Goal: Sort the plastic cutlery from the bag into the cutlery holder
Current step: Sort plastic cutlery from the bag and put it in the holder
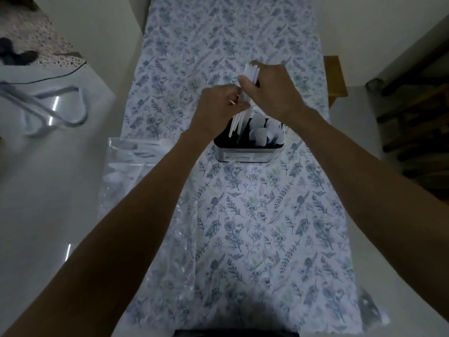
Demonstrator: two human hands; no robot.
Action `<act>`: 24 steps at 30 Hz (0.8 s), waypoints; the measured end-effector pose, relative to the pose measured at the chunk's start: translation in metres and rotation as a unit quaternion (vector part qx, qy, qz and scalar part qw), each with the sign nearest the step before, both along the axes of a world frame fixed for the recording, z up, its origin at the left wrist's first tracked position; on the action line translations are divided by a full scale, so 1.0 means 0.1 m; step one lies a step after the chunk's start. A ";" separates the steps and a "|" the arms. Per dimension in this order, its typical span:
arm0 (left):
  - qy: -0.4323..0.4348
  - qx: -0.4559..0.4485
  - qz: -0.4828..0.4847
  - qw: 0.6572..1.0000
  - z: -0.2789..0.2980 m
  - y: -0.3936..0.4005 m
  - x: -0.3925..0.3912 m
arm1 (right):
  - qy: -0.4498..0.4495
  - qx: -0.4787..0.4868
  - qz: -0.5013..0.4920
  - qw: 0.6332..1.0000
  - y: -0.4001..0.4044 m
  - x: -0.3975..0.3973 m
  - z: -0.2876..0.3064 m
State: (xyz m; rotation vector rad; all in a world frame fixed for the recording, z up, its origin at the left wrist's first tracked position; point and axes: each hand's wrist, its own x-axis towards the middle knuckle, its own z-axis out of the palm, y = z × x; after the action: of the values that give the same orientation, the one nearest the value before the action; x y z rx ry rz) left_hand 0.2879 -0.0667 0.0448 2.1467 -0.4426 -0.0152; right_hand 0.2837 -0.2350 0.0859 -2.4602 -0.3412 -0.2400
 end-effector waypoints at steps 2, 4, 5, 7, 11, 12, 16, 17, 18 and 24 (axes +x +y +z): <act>-0.012 -0.008 0.007 1.000 0.09 -0.02 0.02 | -0.009 0.002 0.006 1.000 -0.04 0.05 0.07; -0.008 -0.005 0.009 1.000 0.15 -0.03 0.03 | 0.005 -0.011 0.007 1.000 -0.06 0.07 0.09; 0.001 -0.001 0.006 1.000 0.14 -0.04 0.03 | 0.012 -0.014 0.011 1.000 -0.07 0.08 0.08; 0.027 0.009 0.002 1.000 0.09 -0.05 0.03 | 0.022 -0.018 0.022 0.999 -0.10 0.09 0.02; 0.062 0.024 0.003 0.998 -0.07 -0.04 -0.04 | 0.059 -0.022 0.024 0.998 -0.11 0.05 -0.20; 0.061 0.038 0.001 0.997 -0.10 -0.04 -0.07 | 0.071 -0.020 0.023 0.997 -0.10 0.03 -0.25; 0.047 0.116 0.013 0.992 -0.25 -0.01 -0.13 | 0.097 -0.056 0.030 0.993 -0.08 -0.04 -0.37; 0.047 0.123 0.016 0.991 -0.28 0.00 -0.13 | 0.110 -0.075 0.018 0.991 -0.07 -0.05 -0.35; 0.043 0.137 0.018 0.989 -0.30 0.01 -0.15 | 0.121 -0.106 -0.002 0.987 -0.07 -0.05 -0.33; -0.039 0.245 0.051 0.967 -0.24 0.12 -0.27 | 0.137 -0.179 -0.095 0.970 -0.05 -0.10 -0.13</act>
State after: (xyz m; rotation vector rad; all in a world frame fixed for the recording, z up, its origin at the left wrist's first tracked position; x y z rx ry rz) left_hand 0.2604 -0.0547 0.0206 2.6625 -0.4025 0.0202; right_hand 0.2732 -0.2396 0.0733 -2.8394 -0.0279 0.0950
